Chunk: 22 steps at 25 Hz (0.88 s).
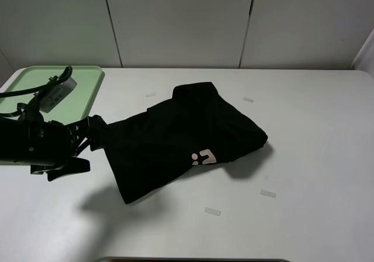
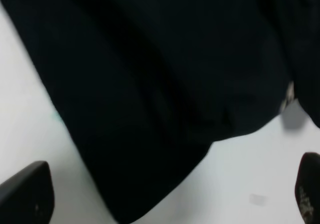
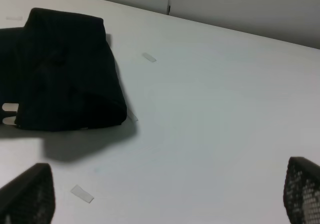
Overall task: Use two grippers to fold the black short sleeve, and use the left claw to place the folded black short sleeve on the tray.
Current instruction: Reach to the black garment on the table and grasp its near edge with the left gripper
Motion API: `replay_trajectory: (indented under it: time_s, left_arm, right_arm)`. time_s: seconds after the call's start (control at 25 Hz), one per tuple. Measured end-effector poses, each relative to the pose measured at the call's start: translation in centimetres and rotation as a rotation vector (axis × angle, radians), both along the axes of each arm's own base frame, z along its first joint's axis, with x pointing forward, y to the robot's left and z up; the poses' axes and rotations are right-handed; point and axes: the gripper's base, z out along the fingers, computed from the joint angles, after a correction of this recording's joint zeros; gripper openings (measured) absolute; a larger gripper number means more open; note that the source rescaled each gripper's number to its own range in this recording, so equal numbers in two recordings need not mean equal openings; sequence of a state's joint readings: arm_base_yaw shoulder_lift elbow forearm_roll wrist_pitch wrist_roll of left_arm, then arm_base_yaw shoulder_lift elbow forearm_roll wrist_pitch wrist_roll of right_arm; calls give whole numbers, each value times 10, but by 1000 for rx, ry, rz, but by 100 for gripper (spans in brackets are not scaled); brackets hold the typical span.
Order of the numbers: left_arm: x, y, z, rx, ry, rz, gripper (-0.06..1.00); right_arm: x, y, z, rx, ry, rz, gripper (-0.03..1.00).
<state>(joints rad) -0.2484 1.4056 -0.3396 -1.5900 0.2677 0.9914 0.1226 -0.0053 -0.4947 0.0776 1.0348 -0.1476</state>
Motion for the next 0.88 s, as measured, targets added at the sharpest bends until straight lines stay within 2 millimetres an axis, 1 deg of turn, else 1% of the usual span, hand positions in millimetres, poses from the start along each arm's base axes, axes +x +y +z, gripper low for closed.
replay_trajectory:
  time_s: [0.16, 0.48, 0.56, 0.88]
  left_arm:
    - [-3, 4, -14, 42, 28, 27, 95]
    - [-1, 5, -44, 107, 138, -15, 94]
    - [2, 4, -49, 117, 152, -30, 94]
    - [31, -3, -48, 114, 110, -34, 92]
  right_arm:
    - [0, 0, 0, 0, 0, 0, 100]
    - [0, 0, 0, 0, 0, 0, 100]
    - [0, 0, 0, 0, 0, 0, 100]
    - [0, 0, 0, 0, 0, 0, 100]
